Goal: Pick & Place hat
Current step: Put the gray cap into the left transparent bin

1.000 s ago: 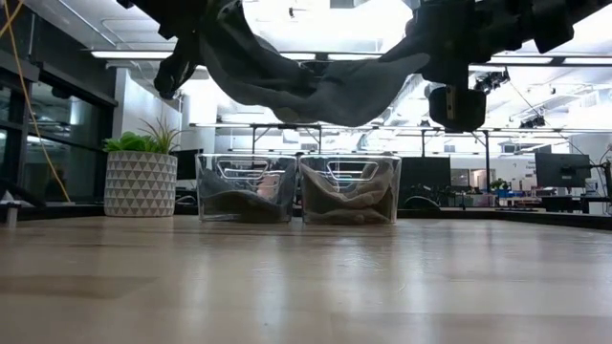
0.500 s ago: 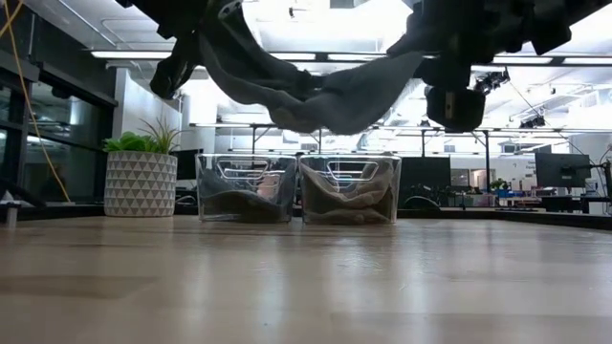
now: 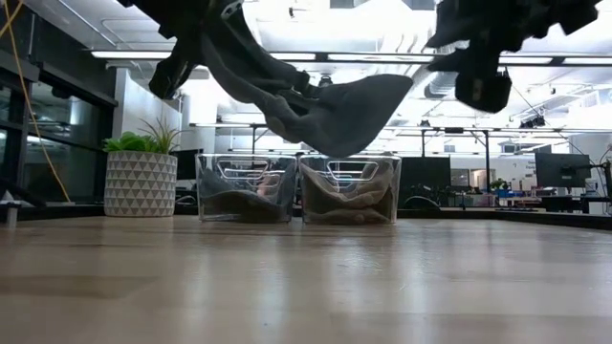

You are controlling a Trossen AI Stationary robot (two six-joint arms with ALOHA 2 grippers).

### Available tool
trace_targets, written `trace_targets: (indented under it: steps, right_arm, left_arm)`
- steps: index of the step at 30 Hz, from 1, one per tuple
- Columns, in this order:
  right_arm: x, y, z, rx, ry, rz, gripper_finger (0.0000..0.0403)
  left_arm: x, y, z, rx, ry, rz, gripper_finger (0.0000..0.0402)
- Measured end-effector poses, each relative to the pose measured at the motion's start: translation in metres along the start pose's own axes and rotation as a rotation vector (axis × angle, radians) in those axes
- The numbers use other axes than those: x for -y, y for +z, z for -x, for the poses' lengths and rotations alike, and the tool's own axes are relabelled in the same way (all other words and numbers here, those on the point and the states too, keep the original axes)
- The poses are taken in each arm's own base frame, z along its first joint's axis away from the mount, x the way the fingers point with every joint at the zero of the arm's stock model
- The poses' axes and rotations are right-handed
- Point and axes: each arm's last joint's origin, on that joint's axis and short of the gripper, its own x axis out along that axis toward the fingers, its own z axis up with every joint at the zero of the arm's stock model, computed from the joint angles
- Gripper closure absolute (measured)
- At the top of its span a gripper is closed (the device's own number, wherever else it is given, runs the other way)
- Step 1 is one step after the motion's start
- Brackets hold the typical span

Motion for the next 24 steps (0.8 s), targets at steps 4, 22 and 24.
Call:
trace_targets:
  steps: [4,22,24]
  right_arm:
    - [-0.002,0.000,0.022,0.015,0.001,0.028,0.0298]
    - [0.001,-0.010,0.061,-0.028,-0.026,0.087,0.0298]
    - [0.001,-0.010,0.061,-0.037,-0.023,0.100,0.0298]
  left_arm:
    - [0.000,0.001,0.000,0.021,0.007,0.010,0.0401]
    - [0.003,0.027,-0.011,0.182,-0.045,0.248,0.0401]
    - [0.000,0.035,-0.016,0.184,-0.054,0.282,0.0401]
